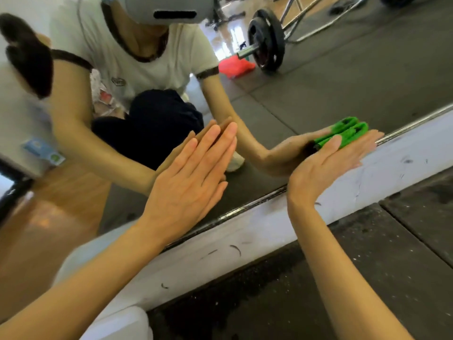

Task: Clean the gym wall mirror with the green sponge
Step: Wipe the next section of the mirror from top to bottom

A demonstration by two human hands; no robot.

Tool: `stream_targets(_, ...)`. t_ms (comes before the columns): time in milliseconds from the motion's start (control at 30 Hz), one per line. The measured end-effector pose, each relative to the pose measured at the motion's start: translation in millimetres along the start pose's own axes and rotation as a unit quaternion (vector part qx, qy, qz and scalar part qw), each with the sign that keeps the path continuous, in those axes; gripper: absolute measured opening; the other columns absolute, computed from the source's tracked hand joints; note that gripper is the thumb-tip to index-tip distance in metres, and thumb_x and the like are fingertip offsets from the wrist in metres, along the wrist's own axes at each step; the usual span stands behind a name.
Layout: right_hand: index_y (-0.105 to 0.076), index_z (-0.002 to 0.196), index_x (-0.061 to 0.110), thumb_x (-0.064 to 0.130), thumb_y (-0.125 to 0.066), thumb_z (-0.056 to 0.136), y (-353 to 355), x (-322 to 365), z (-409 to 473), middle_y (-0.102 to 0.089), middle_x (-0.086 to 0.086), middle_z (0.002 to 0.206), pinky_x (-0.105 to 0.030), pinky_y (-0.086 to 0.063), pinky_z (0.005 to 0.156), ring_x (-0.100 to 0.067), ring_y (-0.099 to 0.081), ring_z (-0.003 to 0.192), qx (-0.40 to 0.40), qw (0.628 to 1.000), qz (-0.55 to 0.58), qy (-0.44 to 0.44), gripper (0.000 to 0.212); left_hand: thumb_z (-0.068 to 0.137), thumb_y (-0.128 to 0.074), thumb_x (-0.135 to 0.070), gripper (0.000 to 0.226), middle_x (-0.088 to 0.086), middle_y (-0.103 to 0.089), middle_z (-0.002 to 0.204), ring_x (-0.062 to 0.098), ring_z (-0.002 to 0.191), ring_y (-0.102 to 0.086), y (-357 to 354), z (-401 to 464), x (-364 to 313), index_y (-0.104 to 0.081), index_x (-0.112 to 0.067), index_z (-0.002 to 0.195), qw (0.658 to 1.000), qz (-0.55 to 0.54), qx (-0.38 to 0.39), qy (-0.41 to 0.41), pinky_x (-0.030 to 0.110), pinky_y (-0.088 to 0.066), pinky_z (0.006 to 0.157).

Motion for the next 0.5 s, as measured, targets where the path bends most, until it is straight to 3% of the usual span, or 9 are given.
stream_targets(33,-0.008,0.158,-0.002,0.021,-0.028,0.11,-6,13,-14,-0.004,-0.02,0.167,-0.024,0.008,0.122,-0.026,0.001,0.155,0.005,1.0,-0.006,0.015,0.057,0.104,-0.046,-0.03,0.075,0.016,-0.009,0.166,0.029,0.155,-0.007,1,0,0,-0.006,0.0,0.16,1.0,-0.009,-0.003,0.004,0.039,0.001,0.127)
stream_targets(100,-0.005,0.159,0.001,0.02,-0.031,0.109,-30,55,-65,0.001,-0.018,0.168,-0.035,0.008,0.124,-0.025,0.005,0.155,0.087,0.981,-0.032,0.172,0.06,0.103,-0.045,-0.027,0.073,0.016,-0.011,0.166,0.026,0.154,-0.004,5,3,1,-0.007,0.0,0.16,0.999,-0.038,-0.011,0.008,0.038,0.0,0.128)
stream_targets(167,0.009,0.16,0.014,0.028,-0.027,0.109,-49,79,-116,0.016,-0.004,0.168,-0.04,0.007,0.125,-0.019,0.013,0.154,0.197,0.9,-0.075,0.38,0.063,0.101,-0.044,-0.024,0.073,0.017,-0.013,0.164,0.025,0.154,-0.006,9,3,3,-0.008,0.0,0.159,0.996,-0.092,-0.011,0.017,0.04,-0.004,0.128)
stream_targets(233,0.014,0.159,0.02,0.03,-0.024,0.109,-50,75,-107,0.015,-0.002,0.168,-0.038,0.009,0.124,-0.014,0.017,0.152,0.231,0.837,-0.116,0.482,0.064,0.099,-0.047,-0.025,0.076,0.014,-0.011,0.167,0.025,0.155,-0.004,10,-9,10,-0.008,-0.001,0.16,0.993,-0.116,0.003,0.027,0.041,-0.004,0.128)
stream_targets(300,0.0,0.159,0.006,0.029,-0.024,0.109,-37,69,-59,-0.003,-0.019,0.164,-0.037,0.011,0.124,-0.017,0.015,0.153,0.201,0.883,-0.108,0.409,0.059,0.099,-0.047,-0.027,0.078,0.009,-0.001,0.17,0.023,0.157,0.002,12,-34,23,-0.007,-0.006,0.161,0.995,-0.093,0.007,0.047,0.041,-0.001,0.127)
stream_targets(367,-0.013,0.154,-0.009,0.028,-0.023,0.106,-23,71,-25,-0.011,-0.034,0.161,-0.039,0.008,0.123,-0.033,0.004,0.153,0.124,0.944,-0.046,0.303,0.061,0.101,-0.046,-0.028,0.075,0.004,0.005,0.17,0.022,0.157,0.003,12,-62,35,-0.007,-0.008,0.162,0.995,-0.068,0.0,0.076,0.041,0.0,0.127)
stream_targets(400,-0.017,0.152,-0.013,0.028,-0.023,0.104,-24,77,-23,-0.013,-0.037,0.159,-0.04,0.007,0.123,-0.04,-0.001,0.151,0.099,0.955,-0.033,0.276,0.064,0.102,-0.046,-0.029,0.074,0.004,0.006,0.17,0.022,0.157,0.004,10,-73,38,-0.008,-0.007,0.161,0.994,-0.061,-0.001,0.088,0.042,0.0,0.127)
stream_targets(467,-0.016,0.154,-0.008,0.03,-0.021,0.104,-40,93,-42,-0.011,-0.03,0.163,-0.043,0.006,0.123,-0.038,-0.001,0.152,0.115,0.93,-0.049,0.345,0.062,0.105,-0.046,-0.032,0.072,0.005,0.007,0.17,0.023,0.157,0.004,5,-84,41,-0.009,-0.006,0.162,0.994,-0.043,0.0,0.1,0.041,0.001,0.127)
stream_targets(500,-0.01,0.158,0.0,0.03,-0.021,0.107,-46,93,-59,-0.003,-0.019,0.167,-0.044,0.007,0.123,-0.031,0.004,0.153,0.141,0.886,-0.079,0.435,0.06,0.107,-0.046,-0.033,0.071,0.005,0.007,0.17,0.023,0.157,0.005,2,-85,42,-0.01,-0.005,0.161,0.994,-0.036,0.0,0.101,0.04,0.002,0.127)
Point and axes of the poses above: each hand's wrist, its own z-axis towards the middle knuckle, its own y-axis out of the back of the hand, x = y × z, the point moved 9 cm from there along z, towards the middle knuckle
